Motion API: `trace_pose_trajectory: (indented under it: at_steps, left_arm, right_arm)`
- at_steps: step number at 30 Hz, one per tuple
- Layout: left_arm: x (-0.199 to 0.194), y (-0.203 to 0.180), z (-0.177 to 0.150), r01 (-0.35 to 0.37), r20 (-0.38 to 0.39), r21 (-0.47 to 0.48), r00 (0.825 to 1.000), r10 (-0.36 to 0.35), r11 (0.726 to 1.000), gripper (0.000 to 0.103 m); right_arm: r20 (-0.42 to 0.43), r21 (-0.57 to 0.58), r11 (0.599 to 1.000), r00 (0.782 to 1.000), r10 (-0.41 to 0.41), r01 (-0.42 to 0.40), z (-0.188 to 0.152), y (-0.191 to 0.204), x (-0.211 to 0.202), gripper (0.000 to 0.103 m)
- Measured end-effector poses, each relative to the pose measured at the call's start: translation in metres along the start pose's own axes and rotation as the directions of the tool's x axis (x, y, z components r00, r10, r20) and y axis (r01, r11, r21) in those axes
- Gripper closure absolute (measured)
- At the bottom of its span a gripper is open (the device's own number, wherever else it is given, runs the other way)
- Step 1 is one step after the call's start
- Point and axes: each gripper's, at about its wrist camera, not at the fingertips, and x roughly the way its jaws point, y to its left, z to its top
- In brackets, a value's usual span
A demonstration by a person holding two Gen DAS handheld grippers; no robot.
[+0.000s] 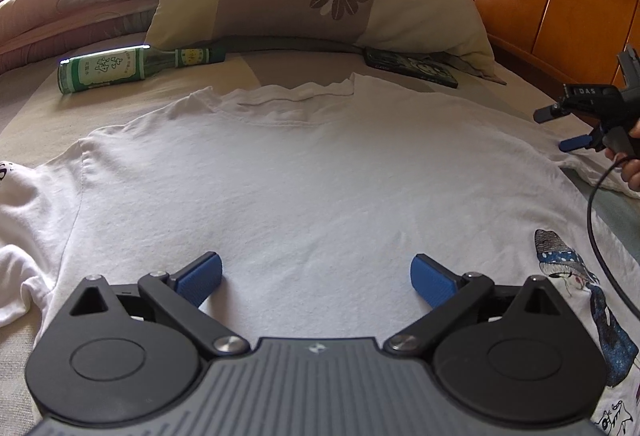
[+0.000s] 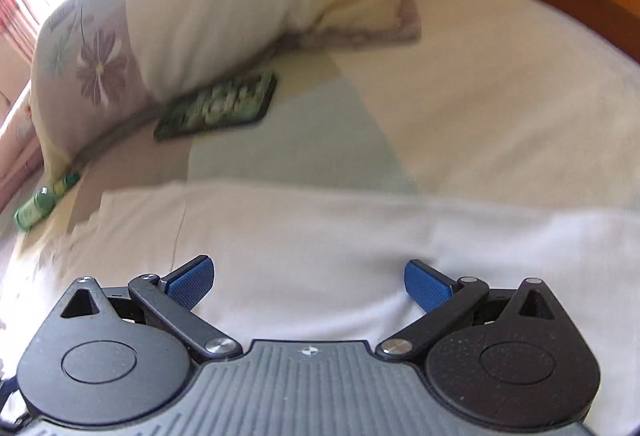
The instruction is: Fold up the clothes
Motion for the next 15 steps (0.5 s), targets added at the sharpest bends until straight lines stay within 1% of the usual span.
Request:
trace_pose_trajectory:
  at_steps: [1,3,6,7,10,11,13,15]
  left_arm:
    - [0.000,0.000,0.000,-0.002,0.001,0.004,1.000,0.002,1.000,0.002]
    - [0.000,-0.001,-0.001,-0.005,0.003,0.011,1.000,0.005,1.000,0.001]
    - [0.001,-0.002,-0.001,-0.010,0.005,0.023,1.000,0.010,1.000,0.001]
    - [0.001,-0.002,-0.002,-0.011,0.006,0.026,1.000,0.011,1.000,0.001]
    - [0.001,-0.002,-0.002,-0.013,0.006,0.028,1.000,0.013,1.000,0.001]
    - [0.001,-0.003,-0.002,-0.014,0.006,0.029,1.000,0.014,0.999,0.001]
    - [0.001,-0.003,-0.002,-0.014,0.006,0.031,1.000,0.014,0.999,0.001]
    - [0.001,-0.003,-0.002,-0.013,0.007,0.033,1.000,0.013,0.999,0.001]
  right_arm:
    - [0.025,-0.009,1.000,0.999,-0.023,0.023,0.005,-0.001,0.006,0.000]
    - [0.042,-0.043,0.996,0.996,-0.077,0.079,0.016,0.001,0.018,0.000]
    - [0.019,-0.062,0.984,0.986,-0.165,0.166,0.026,0.009,0.021,0.000]
    - [0.021,-0.063,0.985,0.987,-0.159,0.160,0.024,0.012,0.013,0.000]
    - [0.036,-0.102,0.989,0.994,-0.106,0.109,0.006,0.023,-0.018,0.000]
    - [0.029,-0.130,0.985,0.993,-0.111,0.114,-0.003,0.026,-0.027,0.000]
    - [0.011,-0.196,0.969,0.988,-0.154,0.153,-0.022,0.030,-0.037,0.000]
    - [-0.030,-0.253,0.945,0.974,-0.224,0.210,-0.040,0.025,-0.036,0.000]
